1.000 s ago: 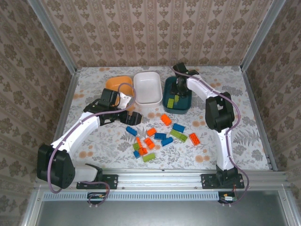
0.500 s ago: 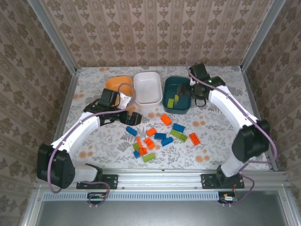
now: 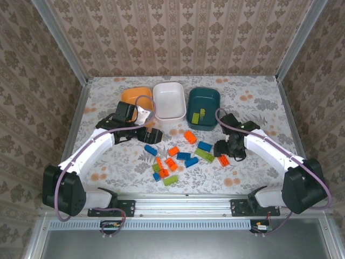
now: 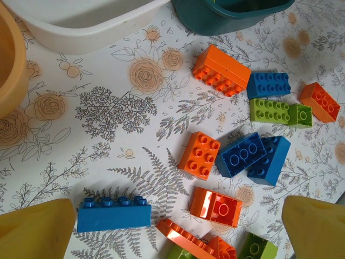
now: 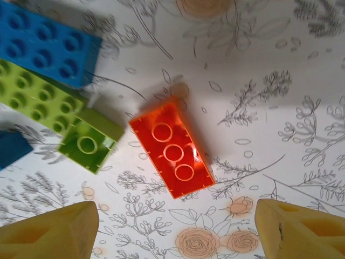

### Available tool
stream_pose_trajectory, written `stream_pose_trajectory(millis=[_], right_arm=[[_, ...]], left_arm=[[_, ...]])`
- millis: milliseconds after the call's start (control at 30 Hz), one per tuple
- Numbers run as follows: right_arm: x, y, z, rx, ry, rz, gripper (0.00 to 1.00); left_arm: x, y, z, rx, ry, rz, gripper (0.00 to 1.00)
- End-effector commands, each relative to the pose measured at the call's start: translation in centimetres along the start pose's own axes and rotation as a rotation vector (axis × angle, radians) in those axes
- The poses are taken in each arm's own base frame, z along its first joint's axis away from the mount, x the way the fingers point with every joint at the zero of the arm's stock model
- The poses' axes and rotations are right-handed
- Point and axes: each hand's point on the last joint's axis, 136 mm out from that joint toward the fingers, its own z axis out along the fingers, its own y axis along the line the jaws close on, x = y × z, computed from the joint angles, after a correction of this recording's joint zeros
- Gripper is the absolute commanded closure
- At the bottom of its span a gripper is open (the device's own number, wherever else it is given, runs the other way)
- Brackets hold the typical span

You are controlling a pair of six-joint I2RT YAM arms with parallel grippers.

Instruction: Sort the legos into containers by color

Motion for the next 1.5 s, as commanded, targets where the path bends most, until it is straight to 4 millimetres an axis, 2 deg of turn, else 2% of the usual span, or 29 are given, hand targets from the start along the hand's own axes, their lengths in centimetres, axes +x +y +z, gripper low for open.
stream_pose_trajectory(millis=[0,467,833,1000,1300,1367,1467], right_arm=[[0.8,-0.1,0.9,-0.002,0.02,0.028,0.22],[0.7,0.2,4.3,0.023,0.085,0.018,0.34],[0.8,-0.4,6.7,0.053,0.126,0.028,0.4],[0.9,-0.5,7.4,0.051,0.135,0.033,0.5],[0.7,-0.5,6.4,0.05,0.115,0.03,0.68],[0.4,-0.6,5.6,0.051,0.096,0.03,0.68],[-1.0,0.0,3.3,0.026,0.042,0.017,0.68]], left_arm=[[-0.5,-0.7,-0.6,0.013,-0.02,0.034,0.0],[-0.3,-0.6,-0.6,0.005,-0.013,0.038,0.0],[-0.2,-0.6,-0.5,0.003,-0.008,0.038,0.0],[-0.2,-0.6,-0.4,0.005,-0.005,0.036,0.0],[-0.1,-0.6,-0.3,0.009,0.0,0.035,0.0],[-0.1,-0.6,-0.3,0.009,0.0,0.034,0.0],[-0.1,-0.6,-0.3,0.007,-0.001,0.034,0.0]])
